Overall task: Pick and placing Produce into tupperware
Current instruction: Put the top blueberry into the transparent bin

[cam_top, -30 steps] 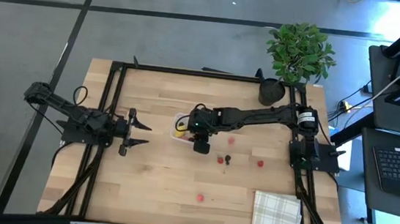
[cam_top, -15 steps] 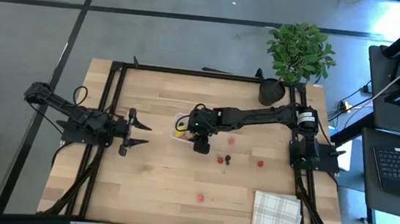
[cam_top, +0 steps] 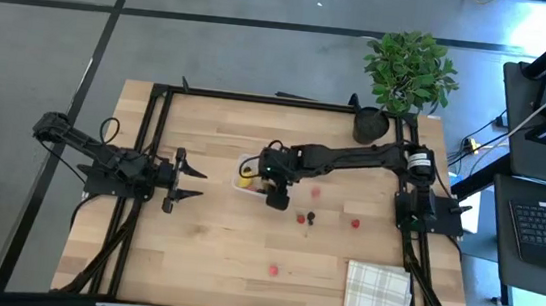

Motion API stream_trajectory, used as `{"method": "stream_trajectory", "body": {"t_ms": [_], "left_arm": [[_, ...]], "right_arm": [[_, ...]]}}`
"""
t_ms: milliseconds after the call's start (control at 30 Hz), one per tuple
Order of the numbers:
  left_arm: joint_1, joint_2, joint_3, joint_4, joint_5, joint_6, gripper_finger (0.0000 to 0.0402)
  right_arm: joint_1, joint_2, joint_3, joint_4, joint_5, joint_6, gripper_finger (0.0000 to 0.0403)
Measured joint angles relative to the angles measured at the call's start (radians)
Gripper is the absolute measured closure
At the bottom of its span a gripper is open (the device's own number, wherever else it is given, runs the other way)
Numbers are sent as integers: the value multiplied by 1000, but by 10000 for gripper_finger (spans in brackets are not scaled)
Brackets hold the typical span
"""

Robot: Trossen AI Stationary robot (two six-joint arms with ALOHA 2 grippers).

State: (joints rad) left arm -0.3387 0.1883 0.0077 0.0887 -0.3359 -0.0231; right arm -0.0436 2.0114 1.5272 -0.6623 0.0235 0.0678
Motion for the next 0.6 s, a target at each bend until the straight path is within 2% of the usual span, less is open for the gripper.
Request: {"method": "stream_trajectory", "body": {"t_ms": [67,267,600], "left_arm": [[0,0,0,0,0,0,184],[0,0,0,-9,3,0,184],[-1,0,0,-28,13,-28,184]], "right_arm": [[0,-16,18,-45,0,6,167],[5,-59,45,-29,1,-39,167],[-13,-200,37,-55,2,-51,166]]}}
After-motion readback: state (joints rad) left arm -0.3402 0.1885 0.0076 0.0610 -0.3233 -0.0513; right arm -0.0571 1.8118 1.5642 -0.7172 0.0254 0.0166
